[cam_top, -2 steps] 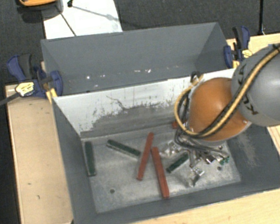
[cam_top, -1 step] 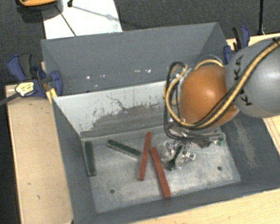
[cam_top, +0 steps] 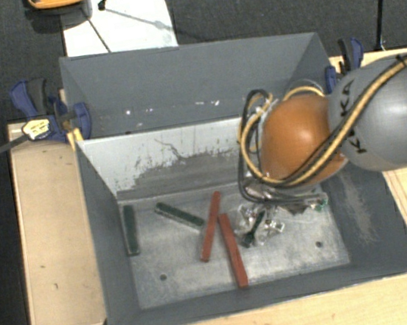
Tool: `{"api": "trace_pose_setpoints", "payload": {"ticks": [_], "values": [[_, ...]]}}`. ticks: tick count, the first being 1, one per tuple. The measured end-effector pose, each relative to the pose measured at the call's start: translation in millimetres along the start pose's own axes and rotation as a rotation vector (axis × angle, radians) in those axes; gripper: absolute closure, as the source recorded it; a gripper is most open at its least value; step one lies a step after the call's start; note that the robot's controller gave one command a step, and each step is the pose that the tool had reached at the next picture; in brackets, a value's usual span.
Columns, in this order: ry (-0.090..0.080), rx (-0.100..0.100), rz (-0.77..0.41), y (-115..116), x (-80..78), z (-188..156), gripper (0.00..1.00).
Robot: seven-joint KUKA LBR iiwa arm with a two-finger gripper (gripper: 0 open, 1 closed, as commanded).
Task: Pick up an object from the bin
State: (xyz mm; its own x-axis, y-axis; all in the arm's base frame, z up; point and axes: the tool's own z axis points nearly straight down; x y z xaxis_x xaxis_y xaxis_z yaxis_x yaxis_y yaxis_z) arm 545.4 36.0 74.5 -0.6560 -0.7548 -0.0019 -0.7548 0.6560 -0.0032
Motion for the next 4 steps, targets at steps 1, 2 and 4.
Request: {"api": "trace_pose_setpoints", "payload": {"ticks": [1, 2, 4], "values": [[0.000, -0.001, 0.001, 0.8, 0.7, -3.0, 1.00], [0.006, -0.009, 0.002, 3.0, 2.2, -19.9, 1.00], [-0.001, -0.003, 0.004, 1.6, 0.5, -61.4, 1.00]]}}
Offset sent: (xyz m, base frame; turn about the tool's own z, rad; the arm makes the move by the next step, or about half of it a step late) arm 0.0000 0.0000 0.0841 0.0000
